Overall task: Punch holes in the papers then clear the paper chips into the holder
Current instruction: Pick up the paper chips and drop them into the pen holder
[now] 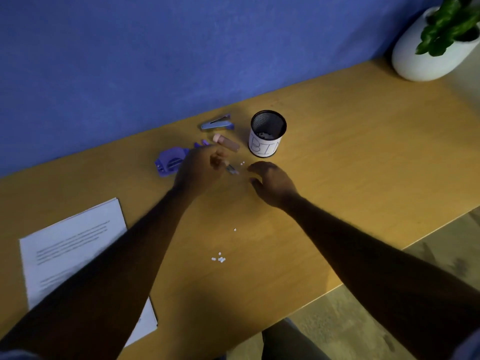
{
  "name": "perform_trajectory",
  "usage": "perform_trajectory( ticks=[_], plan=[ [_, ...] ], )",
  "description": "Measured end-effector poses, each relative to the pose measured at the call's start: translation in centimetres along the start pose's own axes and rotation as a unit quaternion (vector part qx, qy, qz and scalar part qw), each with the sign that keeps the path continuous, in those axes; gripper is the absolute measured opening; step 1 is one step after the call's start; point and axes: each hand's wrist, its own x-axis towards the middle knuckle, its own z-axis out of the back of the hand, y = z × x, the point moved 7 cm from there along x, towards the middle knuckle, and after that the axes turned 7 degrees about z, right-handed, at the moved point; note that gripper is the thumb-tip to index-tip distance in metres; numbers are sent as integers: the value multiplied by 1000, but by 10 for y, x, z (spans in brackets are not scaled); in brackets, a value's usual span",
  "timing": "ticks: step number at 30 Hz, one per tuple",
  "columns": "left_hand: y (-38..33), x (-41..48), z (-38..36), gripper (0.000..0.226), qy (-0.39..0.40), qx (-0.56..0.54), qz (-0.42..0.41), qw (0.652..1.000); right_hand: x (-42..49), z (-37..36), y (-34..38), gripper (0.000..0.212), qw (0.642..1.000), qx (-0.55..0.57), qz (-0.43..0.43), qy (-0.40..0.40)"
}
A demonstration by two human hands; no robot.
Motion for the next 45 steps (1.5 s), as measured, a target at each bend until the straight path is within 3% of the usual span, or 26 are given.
perform_trajectory(
  ticks=[4,8,23,38,42,45],
  plan=[
    [33,-31,-12,21,4,-21,47,999,3,-17,6,54,997,-45,57,10],
    [53,-51,-17,24,-5,-37,55,998,11,-33,2,64,991,-97,59,72],
    [86,-109,-14,28,-14,-19,52,998,-32,-64,5,69,981,-145,60,118],
    [87,-153,-24,30,15,75,-5,997,-135,-111,67,71,976,-136,115,125],
    [90,-167,-30,32,19,109,-19,994,-135,-91,52,65,993,-87,52,68],
    [92,-176,-35,36,20,135,-20,990,-124,-88,41,66,991,-103,37,75]
  ],
)
